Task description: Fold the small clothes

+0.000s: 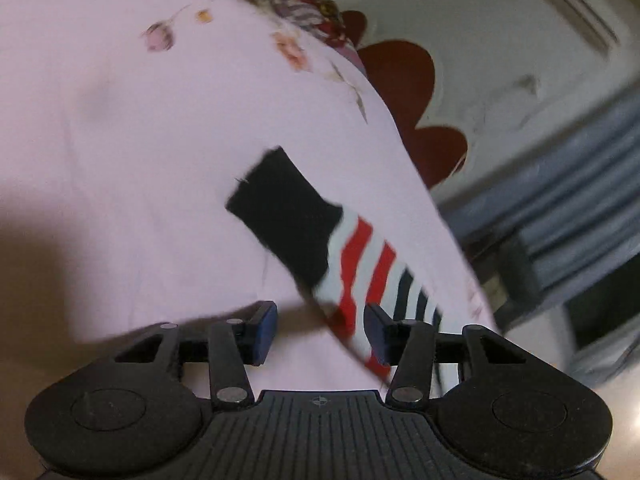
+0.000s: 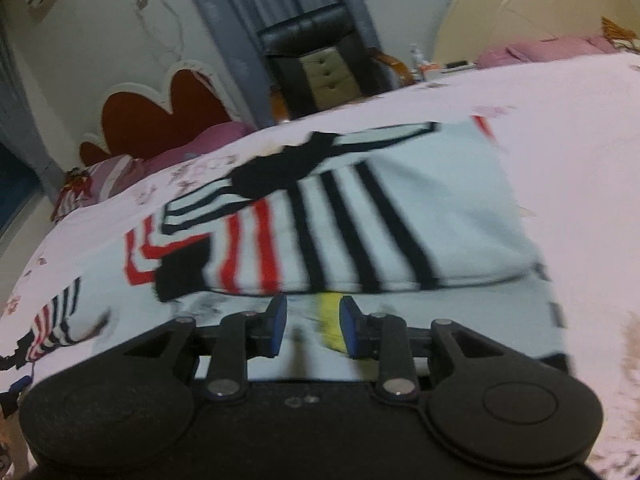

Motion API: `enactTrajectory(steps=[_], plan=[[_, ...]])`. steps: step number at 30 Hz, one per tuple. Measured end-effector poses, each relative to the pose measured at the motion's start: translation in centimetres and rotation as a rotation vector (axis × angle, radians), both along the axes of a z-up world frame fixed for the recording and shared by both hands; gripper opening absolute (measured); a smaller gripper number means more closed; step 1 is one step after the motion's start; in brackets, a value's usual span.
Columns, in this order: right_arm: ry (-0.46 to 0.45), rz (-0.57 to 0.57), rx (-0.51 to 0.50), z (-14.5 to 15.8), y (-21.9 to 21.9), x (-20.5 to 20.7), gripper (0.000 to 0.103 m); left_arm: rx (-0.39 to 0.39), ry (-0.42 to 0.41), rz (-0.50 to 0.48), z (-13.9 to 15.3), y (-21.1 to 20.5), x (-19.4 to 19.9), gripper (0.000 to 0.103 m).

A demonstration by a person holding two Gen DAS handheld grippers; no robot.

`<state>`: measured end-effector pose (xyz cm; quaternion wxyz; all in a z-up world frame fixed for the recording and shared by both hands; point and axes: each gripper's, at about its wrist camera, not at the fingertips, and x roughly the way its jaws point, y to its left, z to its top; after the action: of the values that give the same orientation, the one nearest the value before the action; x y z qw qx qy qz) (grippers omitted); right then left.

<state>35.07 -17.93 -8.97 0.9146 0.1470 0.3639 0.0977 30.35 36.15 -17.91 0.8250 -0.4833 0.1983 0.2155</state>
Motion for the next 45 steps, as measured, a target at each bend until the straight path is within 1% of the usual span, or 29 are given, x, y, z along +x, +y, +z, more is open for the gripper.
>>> enactTrajectory(steps=[3, 5, 6, 7, 8, 9, 10, 11, 14, 15, 18, 21, 24, 25, 28, 31, 32, 33, 34, 35, 36, 37, 39, 41, 43, 45], plan=[[-0.013, 0.016, 0.006, 0.6, 2.3, 0.6, 0.033, -0.023, -0.038, 0.014, -0.7, 0.9, 1.0, 0.049], [-0.019, 0.014, 0.013, 0.9, 3.3, 0.9, 0.033, -0.014, -0.046, 0.021, -0.9, 1.4, 2.1, 0.046], [-0.021, 0.010, 0.020, 1.1, 3.8, 1.0, 0.033, 0.007, -0.031, 0.030, -0.9, 1.5, 2.5, 0.033], [-0.023, 0.004, 0.024, 1.1, 4.0, 1.1, 0.033, 0.048, 0.016, 0.040, -0.9, 1.6, 3.2, 0.009], [-0.023, -0.005, 0.025, 1.2, 4.2, 1.2, 0.033, 0.113, 0.071, 0.040, -0.6, 1.5, 3.7, 0.008], [-0.022, -0.015, 0.023, 1.1, 4.3, 1.3, 0.033, 0.162, 0.085, 0.029, -0.4, 1.2, 4.4, 0.008], [-0.018, -0.026, 0.017, 1.0, 4.3, 1.5, 0.033, 0.225, 0.116, 0.008, 0.2, 0.5, 5.2, 0.005], [-0.014, -0.038, 0.010, 0.9, 4.3, 1.5, 0.033, 0.289, 0.127, -0.018, 1.1, 0.2, 5.8, 0.005], [-0.018, -0.063, 0.002, 0.9, 3.9, 1.4, 0.033, 0.464, 0.060, -0.144, 4.0, -3.7, 7.7, 0.005], [-0.020, -0.070, -0.001, 1.0, 3.8, 1.3, 0.033, 0.530, 0.035, -0.213, 5.1, -5.7, 8.9, 0.005], [-0.023, -0.092, -0.001, 1.0, 3.2, 1.0, 0.033, 0.642, -0.038, -0.413, 7.5, -11.9, 12.3, 0.005], [-0.029, -0.108, 0.004, 1.1, 2.5, 0.6, 0.033, 0.681, -0.089, -0.587, 8.5, -18.8, 16.2, 0.005], [-0.040, -0.123, 0.009, 1.4, 1.5, 0.2, 0.033, 0.663, -0.106, -0.716, 8.4, -25.0, 19.7, 0.005], [-0.042, -0.131, 0.013, 1.5, 1.1, 0.0, 0.033, 0.659, -0.103, -0.752, 8.3, -27.0, 20.0, 0.005], [-0.047, -0.152, 0.028, 1.7, -0.1, -0.5, 0.033, 0.667, -0.063, -0.866, 7.1, -32.7, 22.6, 0.005], [-0.044, -0.174, 0.046, 1.6, -1.3, -0.7, 0.035, 0.697, 0.013, -0.982, 4.8, -37.8, 23.5, 0.006], [-0.040, -0.183, 0.061, 1.4, -1.8, -0.7, 0.036, 0.708, 0.055, -1.029, 4.1, -39.5, 23.5, 0.006], [-0.037, -0.188, 0.079, 1.3, -2.2, -0.6, 0.040, 0.735, 0.081, -1.043, 3.6, -40.8, 23.1, 0.009], [-0.033, -0.193, 0.100, 1.2, -2.5, -0.5, 0.048, 0.778, 0.061, -1.036, 3.5, -41.6, 22.4, 0.025], [-0.030, -0.195, 0.116, 1.1, -2.6, -0.4, 0.053, 0.780, 0.044, -1.050, 3.6, -41.6, 20.4, 0.036], [-0.031, -0.190, 0.133, 1.0, -2.7, -0.2, 0.057, 0.762, 0.023, -1.066, 4.0, -41.4, 19.5, 0.055], [-0.034, -0.182, 0.148, 0.9, -2.6, 0.0, 0.057, 0.761, 0.000, -1.052, 4.6, -41.1, 18.4, 0.057], [-0.027, -0.169, 0.188, 0.5, -2.5, 0.6, 0.057, 0.803, -0.027, -1.007, 5.6, -39.6, 16.0, 0.057], [-0.008, -0.151, 0.255, -0.2, -2.2, 1.6, 0.056, 0.825, -0.050, -0.923, 6.3, -36.9, 13.1, 0.057], [0.014, -0.136, 0.332, -1.1, -1.7, 2.8, 0.055, 0.867, -0.031, -0.843, 6.7, -34.1, 10.3, 0.057], [0.044, -0.121, 0.410, -2.3, -1.0, 4.5, 0.053, 0.904, 0.019, -0.763, 6.4, -31.1, 8.1, 0.057]])
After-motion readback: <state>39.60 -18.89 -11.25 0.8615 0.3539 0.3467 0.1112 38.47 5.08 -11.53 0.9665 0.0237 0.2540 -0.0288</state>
